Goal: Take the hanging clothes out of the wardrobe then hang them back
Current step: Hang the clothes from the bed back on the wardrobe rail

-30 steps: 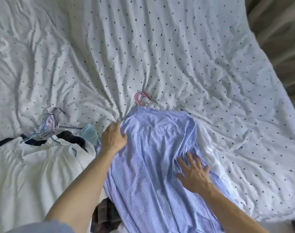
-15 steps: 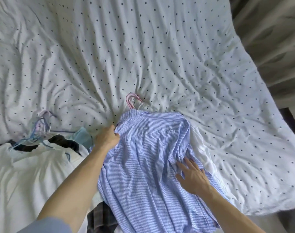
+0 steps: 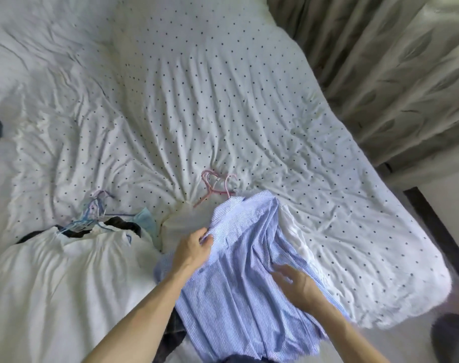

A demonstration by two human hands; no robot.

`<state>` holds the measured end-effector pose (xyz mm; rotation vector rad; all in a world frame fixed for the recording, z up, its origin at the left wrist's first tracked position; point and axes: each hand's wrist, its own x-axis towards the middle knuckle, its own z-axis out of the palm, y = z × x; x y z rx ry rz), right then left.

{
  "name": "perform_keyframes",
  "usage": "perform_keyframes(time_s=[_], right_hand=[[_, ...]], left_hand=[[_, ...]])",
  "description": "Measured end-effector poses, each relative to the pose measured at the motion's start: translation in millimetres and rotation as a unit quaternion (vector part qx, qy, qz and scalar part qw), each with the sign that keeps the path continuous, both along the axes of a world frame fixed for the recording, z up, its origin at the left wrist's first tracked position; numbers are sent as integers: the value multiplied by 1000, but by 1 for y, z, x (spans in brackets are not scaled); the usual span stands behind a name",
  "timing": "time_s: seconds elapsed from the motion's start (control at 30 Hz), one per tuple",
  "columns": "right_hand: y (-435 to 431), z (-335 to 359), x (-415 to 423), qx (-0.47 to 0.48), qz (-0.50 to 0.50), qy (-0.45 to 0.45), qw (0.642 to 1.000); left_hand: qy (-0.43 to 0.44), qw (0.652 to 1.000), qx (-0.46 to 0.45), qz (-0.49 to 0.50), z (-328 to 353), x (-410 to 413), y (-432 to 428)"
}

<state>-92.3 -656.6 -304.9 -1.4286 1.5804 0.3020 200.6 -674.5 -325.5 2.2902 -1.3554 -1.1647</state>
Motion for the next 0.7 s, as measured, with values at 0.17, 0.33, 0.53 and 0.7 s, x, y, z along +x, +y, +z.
perform_keyframes(time_s=[0.17, 0.33, 0.53, 0.7], right_hand=[[26, 62, -15, -38, -159, -129, 978], [63, 118, -50, -76, -393, -254, 880], [146, 182, -132, -242, -568, -274, 737], [260, 215, -199, -376, -684, -161, 605]], left_hand=[[-21, 988, -62, -139, 62, -69, 26], [21, 950, -108, -292, 124, -161, 36], [106, 862, -179, -461, 196, -296, 67], [132, 748, -198, -619, 232, -401, 151]])
